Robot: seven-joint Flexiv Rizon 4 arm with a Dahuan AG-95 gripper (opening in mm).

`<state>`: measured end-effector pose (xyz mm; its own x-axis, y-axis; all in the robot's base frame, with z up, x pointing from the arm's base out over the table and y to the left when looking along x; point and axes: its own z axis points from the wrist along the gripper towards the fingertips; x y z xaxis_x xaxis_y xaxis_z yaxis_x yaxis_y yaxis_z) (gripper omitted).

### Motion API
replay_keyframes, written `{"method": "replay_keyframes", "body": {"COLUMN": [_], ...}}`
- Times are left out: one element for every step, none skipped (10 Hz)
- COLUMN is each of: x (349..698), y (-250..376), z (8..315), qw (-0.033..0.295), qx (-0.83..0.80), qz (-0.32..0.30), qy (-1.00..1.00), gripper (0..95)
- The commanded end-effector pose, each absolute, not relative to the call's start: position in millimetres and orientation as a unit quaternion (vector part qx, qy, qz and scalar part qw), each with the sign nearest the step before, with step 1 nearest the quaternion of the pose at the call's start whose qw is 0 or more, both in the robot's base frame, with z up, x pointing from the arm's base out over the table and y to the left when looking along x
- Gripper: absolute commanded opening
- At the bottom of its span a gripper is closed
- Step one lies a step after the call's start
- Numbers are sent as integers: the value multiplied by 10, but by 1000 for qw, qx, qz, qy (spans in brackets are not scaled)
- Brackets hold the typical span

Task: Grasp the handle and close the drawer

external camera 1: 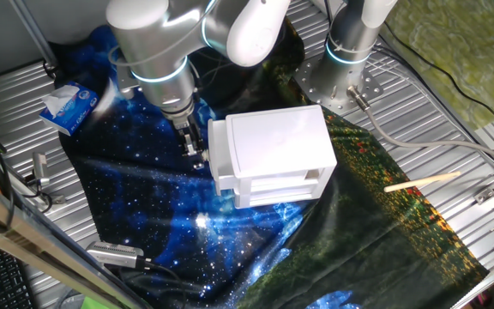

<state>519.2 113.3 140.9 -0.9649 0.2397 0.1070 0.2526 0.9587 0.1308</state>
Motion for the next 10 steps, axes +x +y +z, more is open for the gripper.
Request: {"method": "replay_keyframes", "body": {"x": [5187,5186,5185,5184,5183,5181,5180,5179,5177,5175], "y": [1135,1137,1139,1144,1146,1150,1152,1153,1158,1167], "z": [1415,1414,1413,1411,1409,1411,1413,1416,1417,1414], "qw": [46,46,46,47,47,46,47,46,46,46], "qx": [-125,-125,-125,-125,-125,-125,-125,-125,-125,-125], "qz": [-72,-71,-71,-71,-71,-71,-71,-71,-71,-71], "qy": [-989,-989,-989,-989,-989,-989,-989,-989,-989,-989], "gripper": [380,380,190,190,190,190,190,0,0,0]}}
